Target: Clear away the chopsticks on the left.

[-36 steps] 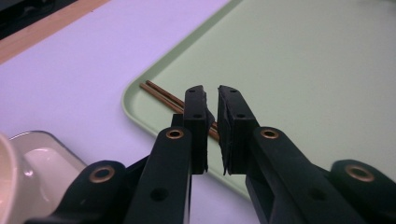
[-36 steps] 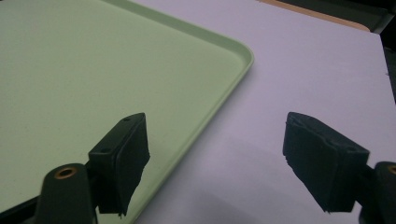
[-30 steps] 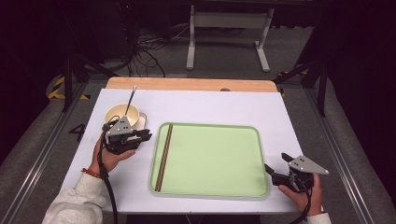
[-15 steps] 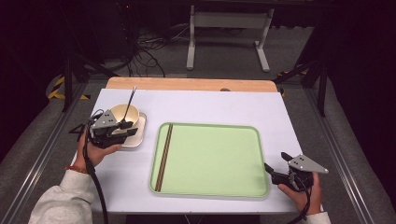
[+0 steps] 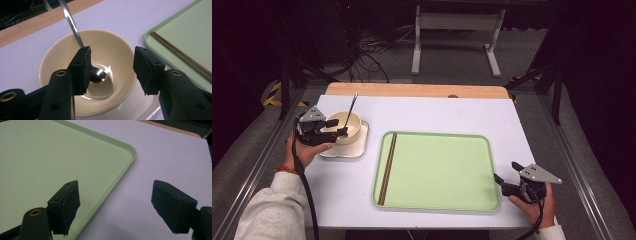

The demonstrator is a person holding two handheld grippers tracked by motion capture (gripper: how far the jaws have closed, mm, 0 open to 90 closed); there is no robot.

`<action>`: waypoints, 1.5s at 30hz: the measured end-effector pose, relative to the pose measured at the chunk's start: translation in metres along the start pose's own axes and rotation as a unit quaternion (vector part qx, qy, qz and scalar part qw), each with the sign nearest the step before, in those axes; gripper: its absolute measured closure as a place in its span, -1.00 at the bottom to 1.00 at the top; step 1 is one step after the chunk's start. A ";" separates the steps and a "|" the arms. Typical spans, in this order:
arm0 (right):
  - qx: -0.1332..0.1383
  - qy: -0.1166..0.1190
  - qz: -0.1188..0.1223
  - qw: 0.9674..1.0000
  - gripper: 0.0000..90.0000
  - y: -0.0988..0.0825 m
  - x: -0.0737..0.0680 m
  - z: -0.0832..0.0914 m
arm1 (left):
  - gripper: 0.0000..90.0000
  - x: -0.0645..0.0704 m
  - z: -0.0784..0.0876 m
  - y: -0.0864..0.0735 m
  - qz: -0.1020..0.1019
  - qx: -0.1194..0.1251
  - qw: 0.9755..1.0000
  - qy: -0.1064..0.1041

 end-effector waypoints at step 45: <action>-0.001 0.002 0.001 1.000 -0.48 0.001 0.000 -0.002 | 0.68 -0.020 -0.055 0.014 0.021 -0.087 0.996 -0.002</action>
Point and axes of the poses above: each handheld gripper's, and its own axes: z roughly backward along the jaws, y roughly out of its top, x roughly to its right, the point moved 1 cm from there along -z, roughly forward along the jaws, and after that the axes turned 1 degree about -x, right-handed, at the moved point
